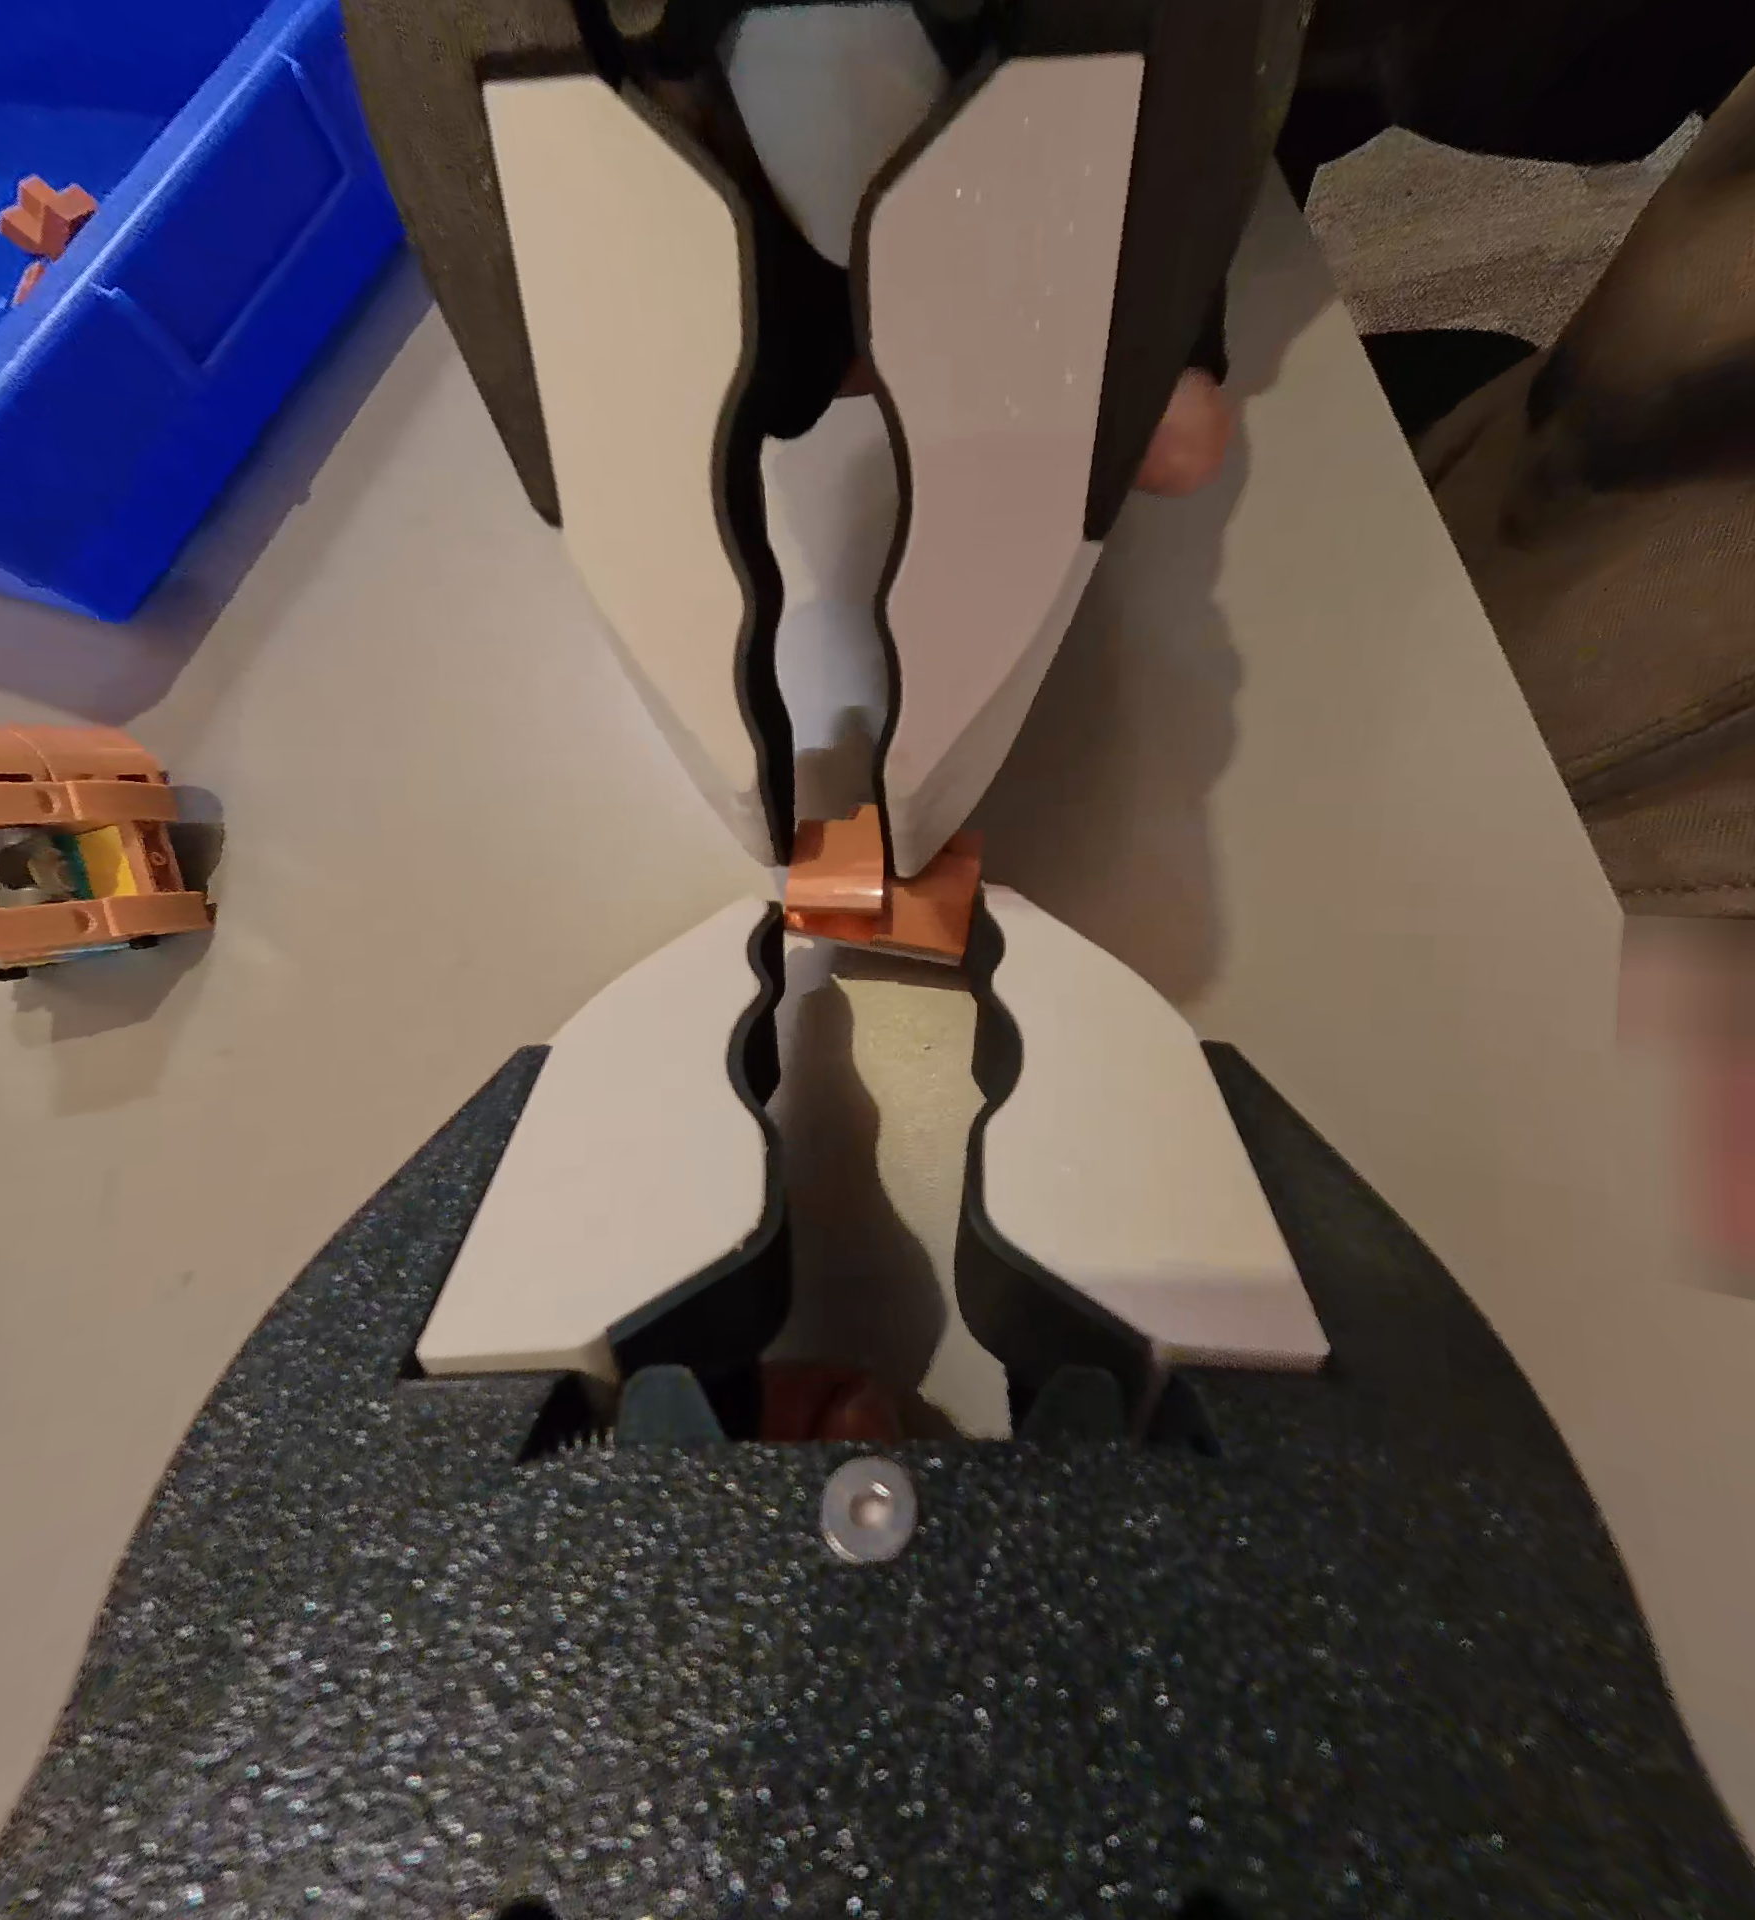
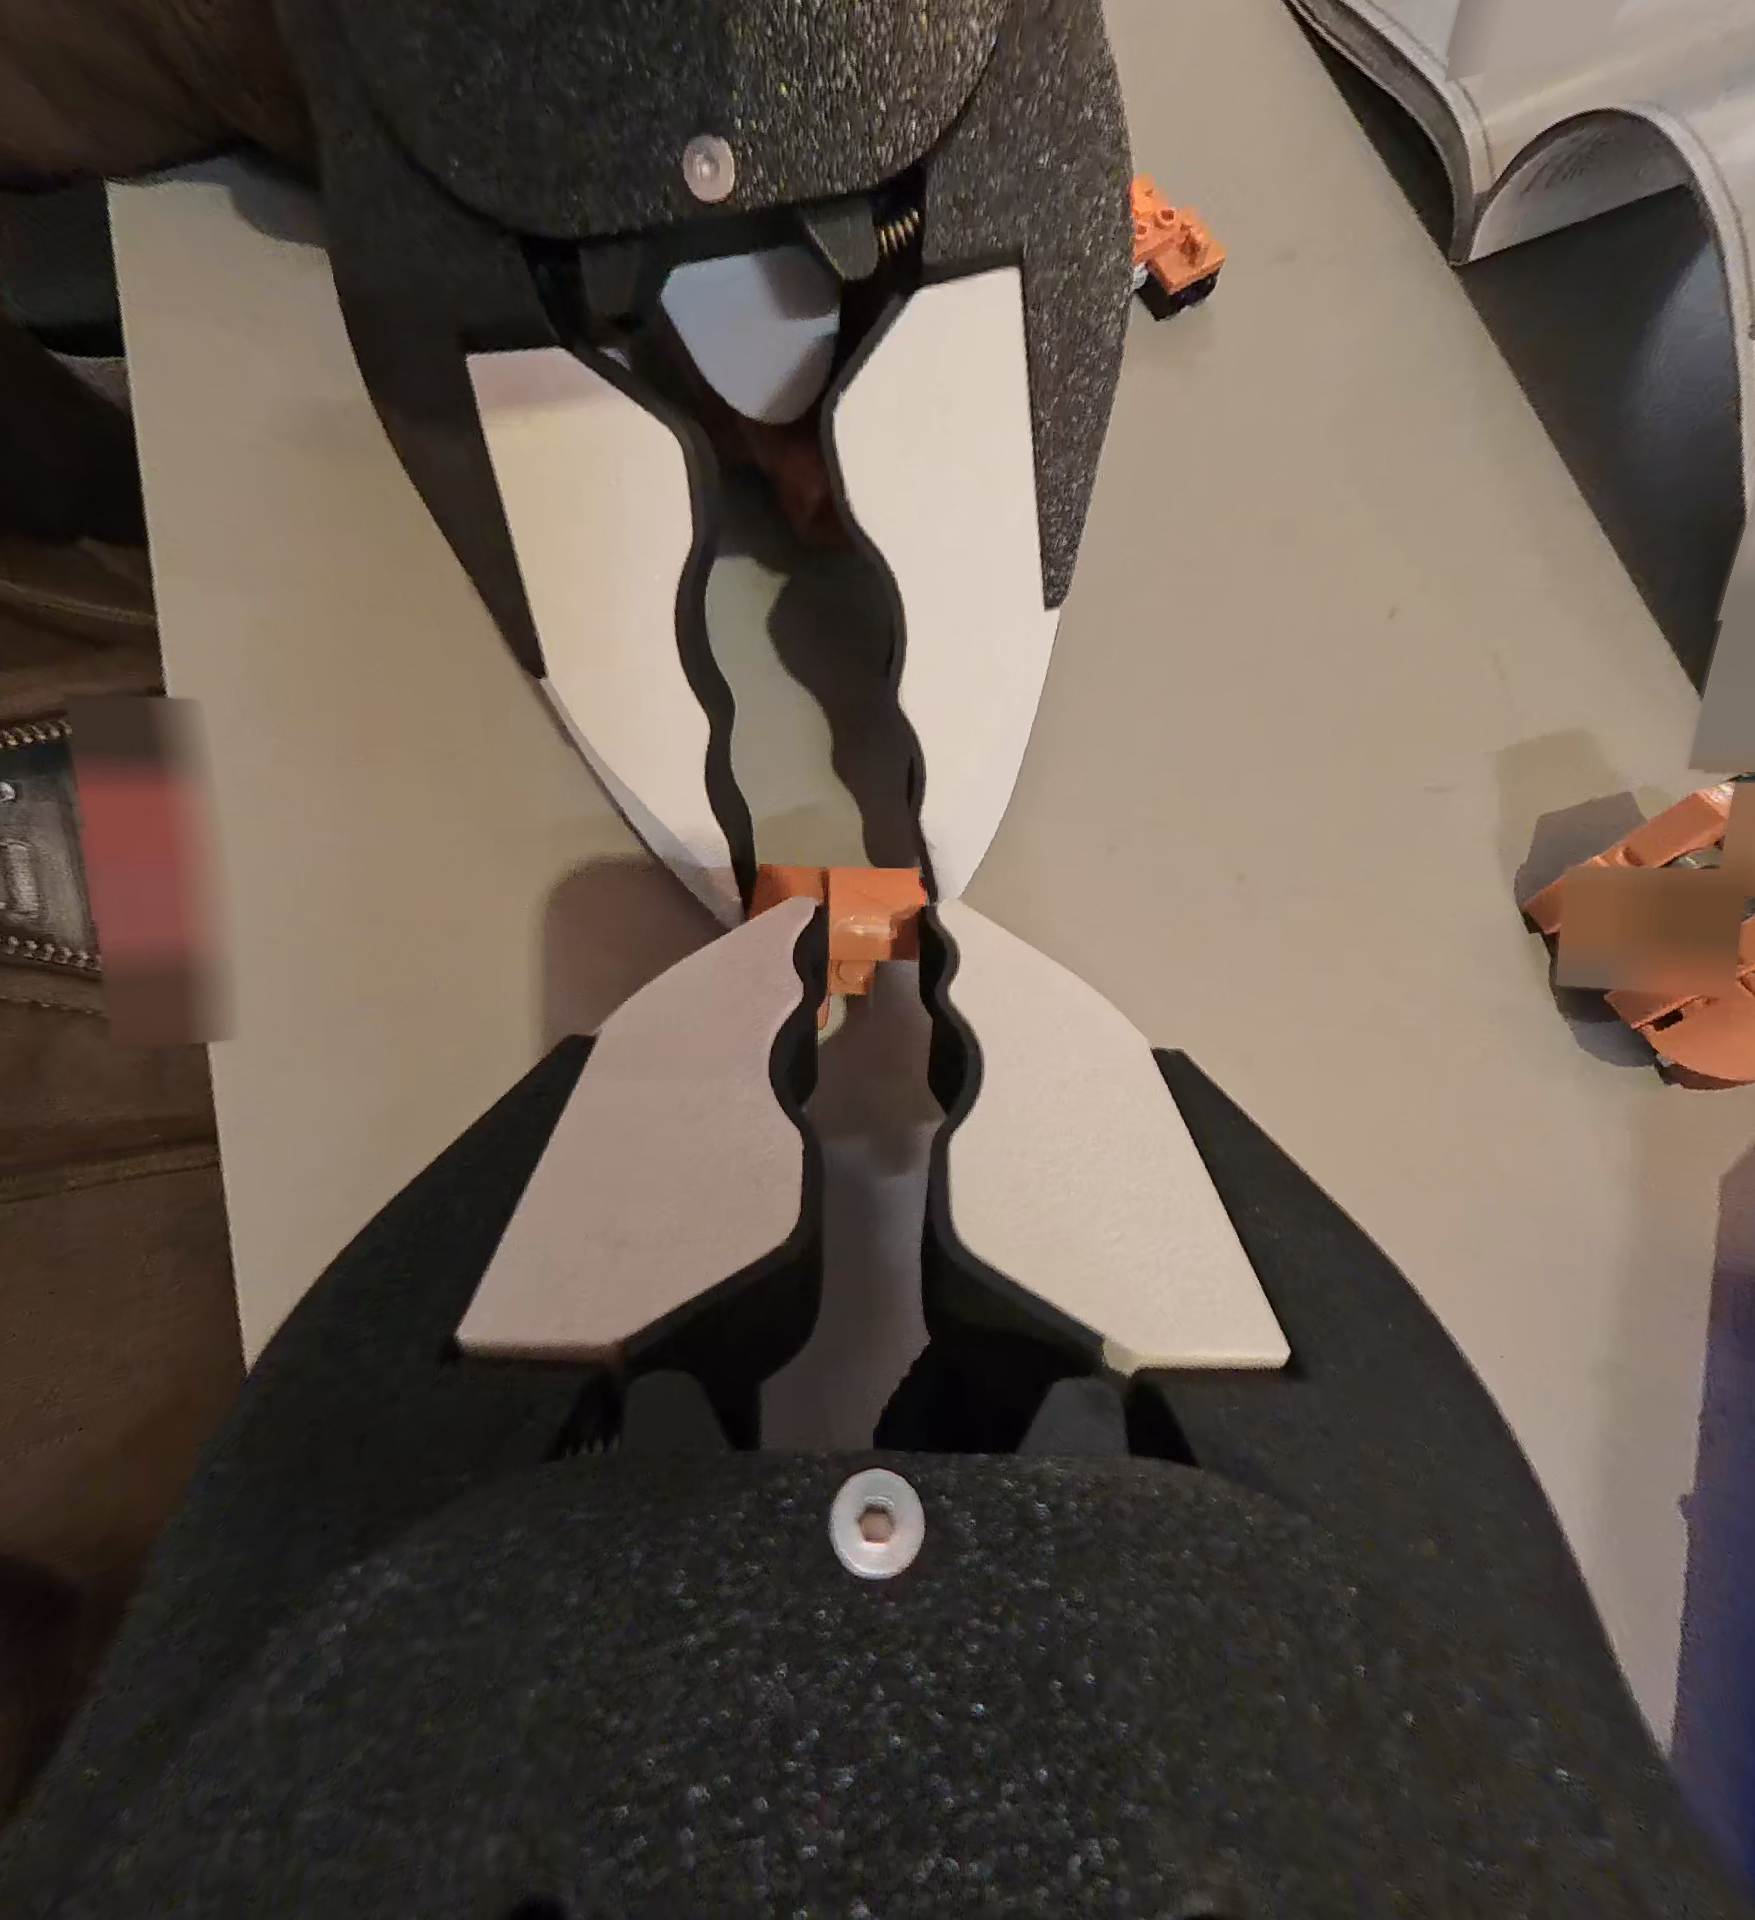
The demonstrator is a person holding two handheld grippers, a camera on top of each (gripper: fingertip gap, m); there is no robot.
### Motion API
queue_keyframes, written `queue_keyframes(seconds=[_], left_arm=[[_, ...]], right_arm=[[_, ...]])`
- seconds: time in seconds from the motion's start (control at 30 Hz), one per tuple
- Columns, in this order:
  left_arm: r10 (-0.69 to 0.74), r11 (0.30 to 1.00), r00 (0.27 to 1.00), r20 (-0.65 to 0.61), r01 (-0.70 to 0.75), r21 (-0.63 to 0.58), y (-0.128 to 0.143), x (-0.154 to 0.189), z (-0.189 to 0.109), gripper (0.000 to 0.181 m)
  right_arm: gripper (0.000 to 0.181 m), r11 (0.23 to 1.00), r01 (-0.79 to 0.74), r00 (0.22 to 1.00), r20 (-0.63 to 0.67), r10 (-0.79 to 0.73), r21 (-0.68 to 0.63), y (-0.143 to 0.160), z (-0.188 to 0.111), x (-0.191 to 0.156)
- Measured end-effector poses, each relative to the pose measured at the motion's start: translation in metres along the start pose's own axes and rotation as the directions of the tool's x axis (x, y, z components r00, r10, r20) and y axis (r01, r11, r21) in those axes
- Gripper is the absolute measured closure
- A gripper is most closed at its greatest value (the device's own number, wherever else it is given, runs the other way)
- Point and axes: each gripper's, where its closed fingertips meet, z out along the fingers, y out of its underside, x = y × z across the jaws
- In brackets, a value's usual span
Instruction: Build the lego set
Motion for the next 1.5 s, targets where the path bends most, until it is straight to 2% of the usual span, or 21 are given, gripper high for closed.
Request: queue_keyframes(seconds=[0.3, 0.43, 0.63, 0.73, 0.83, 1.0, 1.23, 1.4, 1.5], left_arm=[[-0.011, 1.000, 1.000, 0.000, 0.011, 0.009, 0.000, 0.000, -0.001, 0.147], [-0.033, 0.999, 0.999, -0.011, 0.033, 0.014, 0.000, 0.000, -0.004, 0.147], [-0.050, 0.998, 0.998, -0.031, 0.051, 0.020, -0.004, 0.003, -0.014, 0.147], [-0.051, 0.998, 0.998, -0.040, 0.053, 0.029, -0.010, 0.004, -0.021, 0.147], [-0.050, 0.998, 0.997, -0.056, 0.052, 0.025, -0.013, 0.007, -0.027, 0.147], [-0.051, 0.999, 0.994, -0.093, 0.051, 0.006, -0.021, 0.014, -0.036, 0.147], [-0.048, 0.999, 0.989, -0.142, 0.047, -0.011, -0.037, 0.023, -0.047, 0.147], [-0.072, 0.997, 0.982, -0.176, 0.067, -0.029, -0.043, 0.028, -0.051, 0.147], [-0.111, 0.994, 0.973, -0.203, 0.109, -0.019, -0.047, 0.031, -0.053, 0.147]], right_arm=[[0.154, 0.999, 0.040, 0.999, -0.028, -0.039, 0.036, -0.002, -0.005, 0.003], [0.146, 0.972, 0.215, 0.972, -0.118, -0.204, 0.093, -0.003, -0.016, 0.010], [0.132, 0.809, 0.579, 0.800, -0.262, -0.540, 0.102, -0.001, -0.026, -0.001], [0.130, 0.713, 0.691, 0.703, -0.340, -0.625, 0.119, -0.011, -0.032, -0.008], [0.125, 0.591, 0.802, 0.570, -0.410, -0.712, 0.088, -0.019, -0.034, -0.015], [0.113, 0.445, 0.895, 0.409, -0.443, -0.798, 0.023, -0.030, -0.030, -0.025], [0.123, 0.328, 0.944, 0.274, -0.493, -0.826, -0.026, -0.043, -0.025, -0.029], [0.152, 0.286, 0.958, 0.220, -0.563, -0.797, -0.031, -0.054, -0.034, -0.031], [0.158, 0.266, 0.964, 0.205, -0.561, -0.802, -0.029, -0.054, -0.036, -0.035]])
